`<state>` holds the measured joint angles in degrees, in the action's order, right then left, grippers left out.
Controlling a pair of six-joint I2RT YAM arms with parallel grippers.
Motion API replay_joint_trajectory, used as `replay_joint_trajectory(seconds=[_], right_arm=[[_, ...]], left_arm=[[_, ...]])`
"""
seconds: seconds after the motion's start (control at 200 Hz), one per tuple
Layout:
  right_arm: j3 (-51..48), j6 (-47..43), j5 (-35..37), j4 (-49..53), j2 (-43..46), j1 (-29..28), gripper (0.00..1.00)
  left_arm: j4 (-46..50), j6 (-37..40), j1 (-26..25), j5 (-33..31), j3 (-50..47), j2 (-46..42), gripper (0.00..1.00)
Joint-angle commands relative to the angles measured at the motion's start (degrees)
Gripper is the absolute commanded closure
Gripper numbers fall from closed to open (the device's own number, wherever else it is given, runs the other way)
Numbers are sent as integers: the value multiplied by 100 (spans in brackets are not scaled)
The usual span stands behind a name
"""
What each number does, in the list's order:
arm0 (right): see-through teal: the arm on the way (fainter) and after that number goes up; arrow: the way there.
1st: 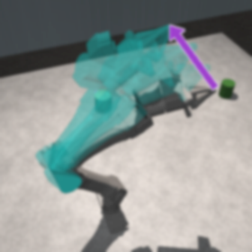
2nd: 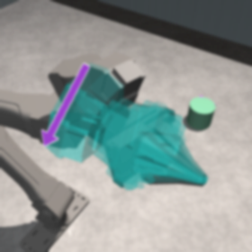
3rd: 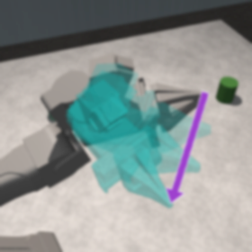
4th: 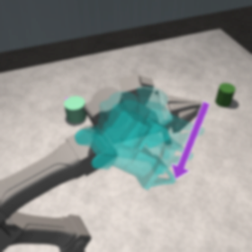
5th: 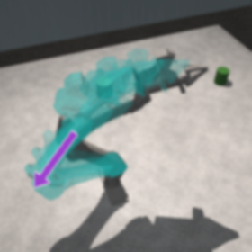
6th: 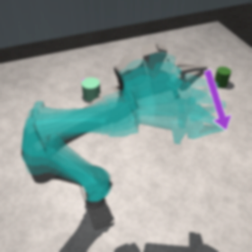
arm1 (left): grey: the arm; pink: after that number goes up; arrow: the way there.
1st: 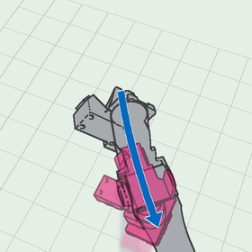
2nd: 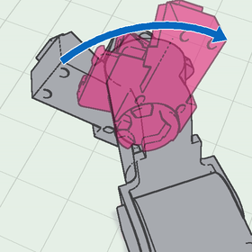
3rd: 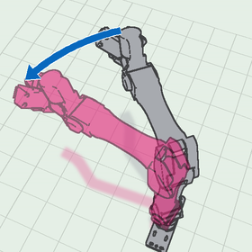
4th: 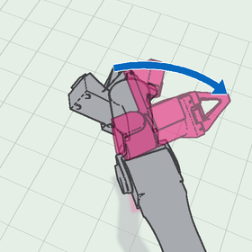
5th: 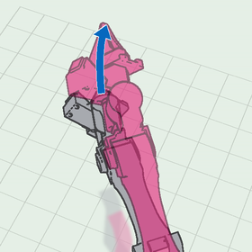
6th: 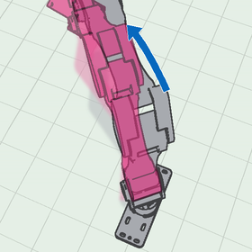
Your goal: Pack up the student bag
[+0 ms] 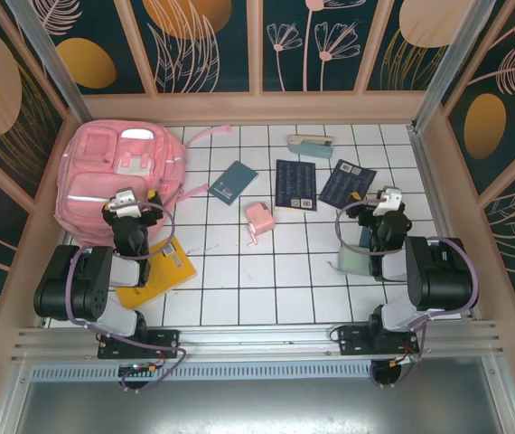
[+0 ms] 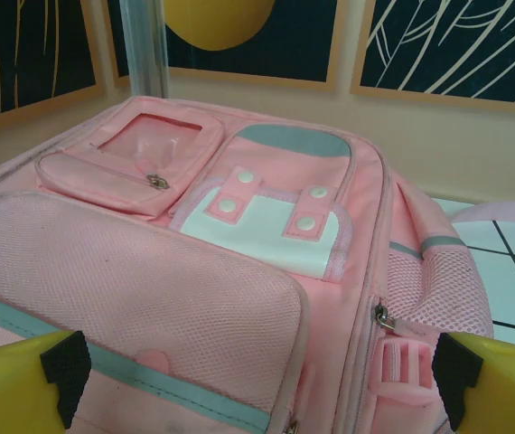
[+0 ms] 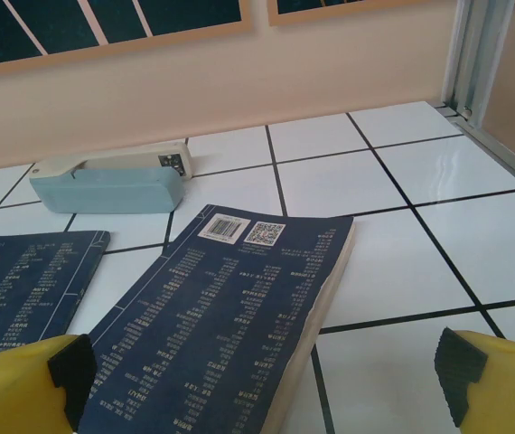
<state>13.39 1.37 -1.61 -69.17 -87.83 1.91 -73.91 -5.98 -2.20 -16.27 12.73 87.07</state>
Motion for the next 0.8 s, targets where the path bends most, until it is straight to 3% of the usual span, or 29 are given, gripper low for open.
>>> replay_joint_trajectory(seconds=[0.0,0.796], right_arm=[[78,-64,-77,-71,-23,33,1],[70,-57,-94,-71,-21,46,1]], left_arm=[[-115,88,-4,66,-26,6,1],[10,66,18,110,19,-29,1]])
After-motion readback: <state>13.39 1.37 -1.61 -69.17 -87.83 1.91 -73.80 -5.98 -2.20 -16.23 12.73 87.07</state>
